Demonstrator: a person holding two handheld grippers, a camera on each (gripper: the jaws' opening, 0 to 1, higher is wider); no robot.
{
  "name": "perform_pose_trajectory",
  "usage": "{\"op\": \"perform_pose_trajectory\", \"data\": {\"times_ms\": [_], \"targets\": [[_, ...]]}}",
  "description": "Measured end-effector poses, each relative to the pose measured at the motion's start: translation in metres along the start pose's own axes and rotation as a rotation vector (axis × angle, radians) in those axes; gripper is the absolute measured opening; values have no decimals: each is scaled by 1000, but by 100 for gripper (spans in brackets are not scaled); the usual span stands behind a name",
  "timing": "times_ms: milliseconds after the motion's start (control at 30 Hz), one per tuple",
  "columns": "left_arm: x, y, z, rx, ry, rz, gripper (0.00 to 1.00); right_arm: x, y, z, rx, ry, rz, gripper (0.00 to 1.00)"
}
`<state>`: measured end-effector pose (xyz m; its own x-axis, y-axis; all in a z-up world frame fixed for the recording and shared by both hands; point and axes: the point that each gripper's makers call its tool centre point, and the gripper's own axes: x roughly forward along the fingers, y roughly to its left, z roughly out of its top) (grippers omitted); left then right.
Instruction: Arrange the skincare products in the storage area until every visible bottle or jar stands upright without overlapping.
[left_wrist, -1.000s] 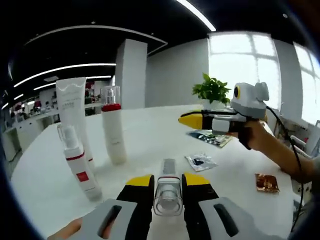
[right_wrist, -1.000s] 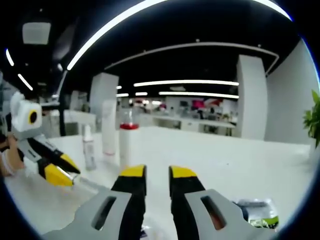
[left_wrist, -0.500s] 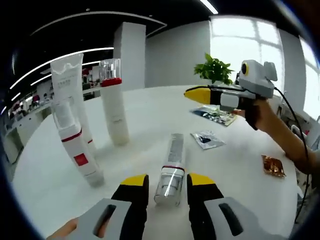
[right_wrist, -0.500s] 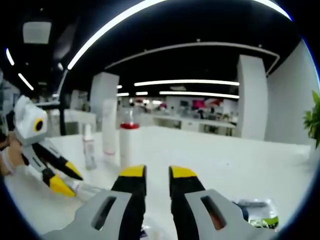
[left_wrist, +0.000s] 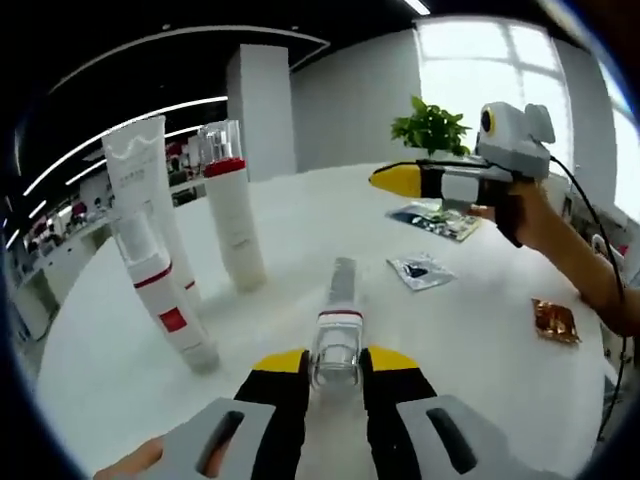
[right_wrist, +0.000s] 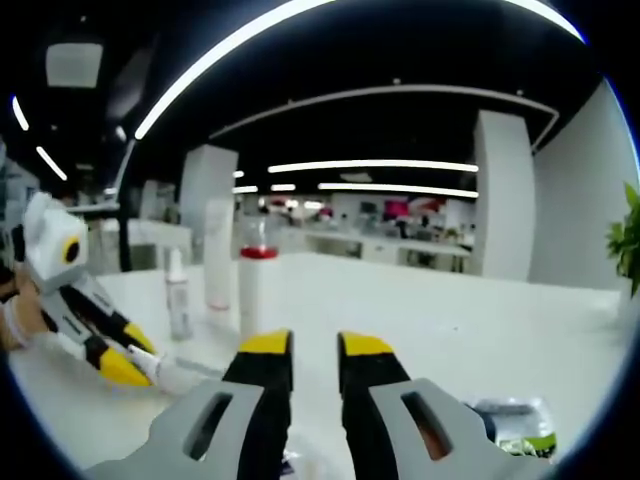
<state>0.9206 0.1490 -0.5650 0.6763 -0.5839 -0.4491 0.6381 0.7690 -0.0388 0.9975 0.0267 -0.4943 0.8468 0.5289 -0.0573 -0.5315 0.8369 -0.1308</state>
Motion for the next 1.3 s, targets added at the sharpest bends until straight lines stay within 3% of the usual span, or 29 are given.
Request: {"op": "perform_pose_trajectory", "data": {"times_ms": [133, 300, 500, 700, 967, 1300], "targets": [[-9, 5, 21, -49, -110, 1, 20, 0, 0, 0, -1, 0, -1, 16], [-24, 10, 50, -58, -302, 52, 20, 0, 0, 0, -1, 2, -1, 16], [-34, 11, 65, -46, -410, 77, 20, 0, 0, -1, -1, 5, -1, 16], [-41, 5, 74, -10, -493, 103, 20, 1, 1, -2, -2, 7, 1, 16], [-48, 5, 80, -13, -560, 121, 20, 0, 1, -3, -3, 7, 1, 16], [-48, 3, 80, -12, -560, 118, 20, 0, 1, -4, -7, 13, 2, 16]]}}
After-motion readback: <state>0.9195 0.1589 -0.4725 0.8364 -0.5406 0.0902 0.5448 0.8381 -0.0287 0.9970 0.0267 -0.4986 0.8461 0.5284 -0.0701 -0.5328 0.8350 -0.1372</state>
